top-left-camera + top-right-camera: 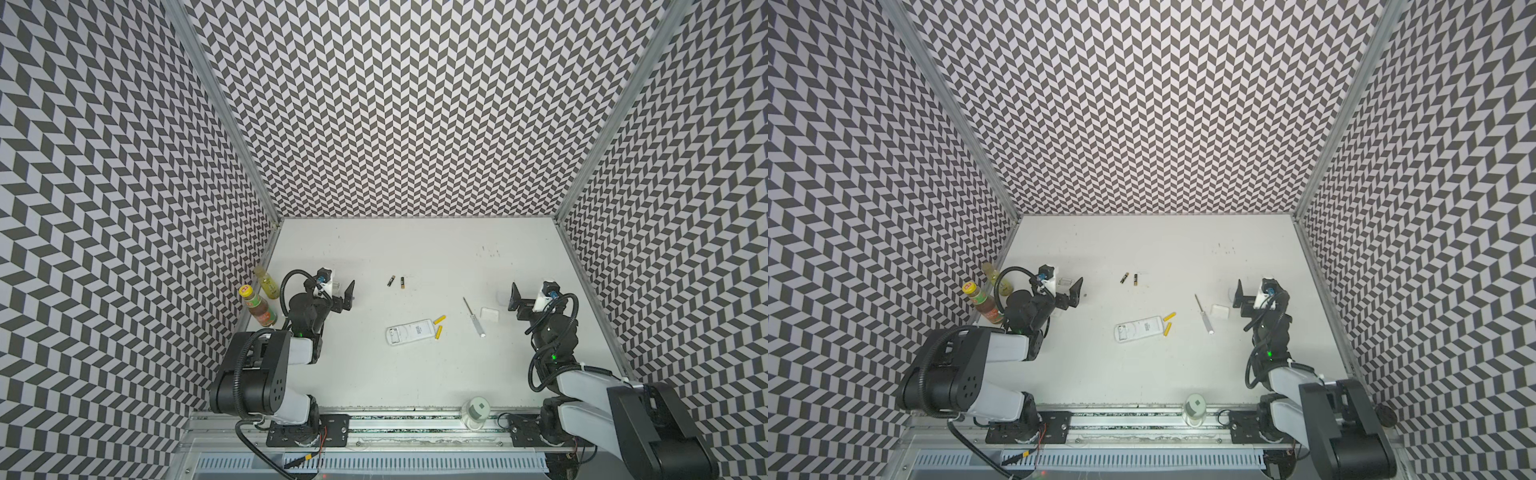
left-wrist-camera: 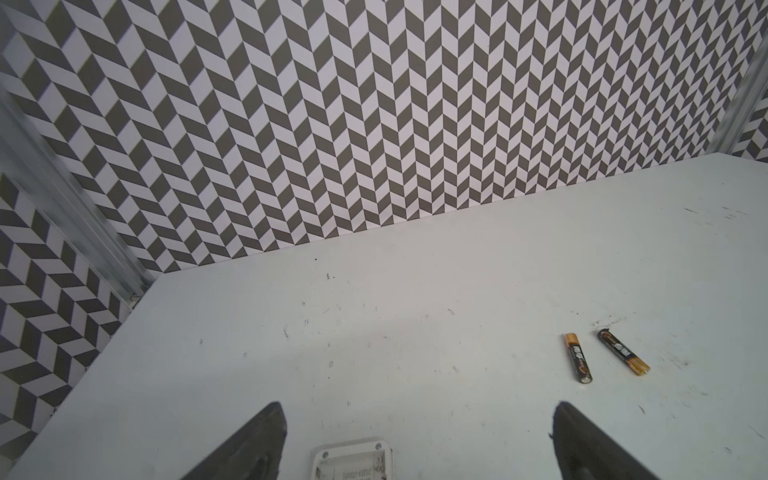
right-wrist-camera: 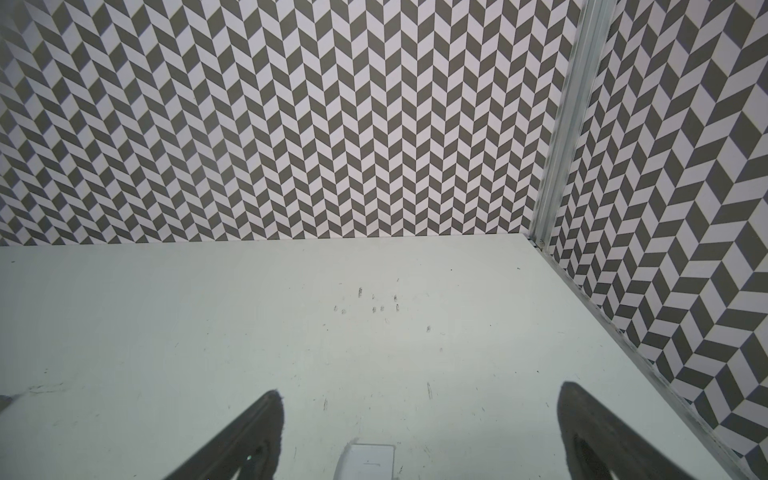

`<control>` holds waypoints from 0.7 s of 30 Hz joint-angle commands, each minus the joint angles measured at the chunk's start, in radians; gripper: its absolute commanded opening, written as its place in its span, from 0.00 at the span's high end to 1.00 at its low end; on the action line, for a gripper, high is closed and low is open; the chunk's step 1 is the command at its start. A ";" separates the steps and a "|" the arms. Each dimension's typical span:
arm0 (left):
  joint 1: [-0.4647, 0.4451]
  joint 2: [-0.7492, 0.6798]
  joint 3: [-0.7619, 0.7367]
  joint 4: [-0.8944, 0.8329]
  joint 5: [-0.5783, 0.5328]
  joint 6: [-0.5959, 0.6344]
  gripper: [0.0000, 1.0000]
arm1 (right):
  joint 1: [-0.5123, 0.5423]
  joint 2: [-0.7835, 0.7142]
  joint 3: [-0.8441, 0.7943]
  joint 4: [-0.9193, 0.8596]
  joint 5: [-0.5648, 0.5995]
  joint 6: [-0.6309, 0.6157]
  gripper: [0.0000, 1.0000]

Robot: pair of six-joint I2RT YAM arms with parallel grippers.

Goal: Unload the batteries from the remote control

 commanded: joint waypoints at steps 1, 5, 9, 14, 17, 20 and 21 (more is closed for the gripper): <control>0.008 0.018 0.009 0.067 -0.063 -0.038 0.00 | -0.005 0.065 -0.007 0.196 -0.007 0.002 0.00; 0.007 0.067 -0.058 0.243 -0.109 -0.062 0.00 | -0.005 0.115 0.009 0.230 -0.006 0.017 0.00; 0.007 0.060 -0.049 0.212 -0.105 -0.057 0.00 | -0.005 0.223 0.006 0.346 -0.035 0.020 0.01; 0.009 0.066 -0.050 0.225 -0.105 -0.060 0.00 | -0.002 0.365 0.016 0.492 -0.046 0.011 0.01; 0.013 0.073 -0.055 0.244 -0.099 -0.063 0.00 | -0.003 0.347 0.052 0.391 -0.012 0.022 0.00; 0.014 0.071 -0.055 0.243 -0.097 -0.063 0.00 | -0.004 0.346 0.178 0.174 0.025 0.049 0.01; 0.014 0.072 -0.055 0.248 -0.095 -0.065 0.00 | -0.013 0.336 0.181 0.151 0.006 0.054 0.01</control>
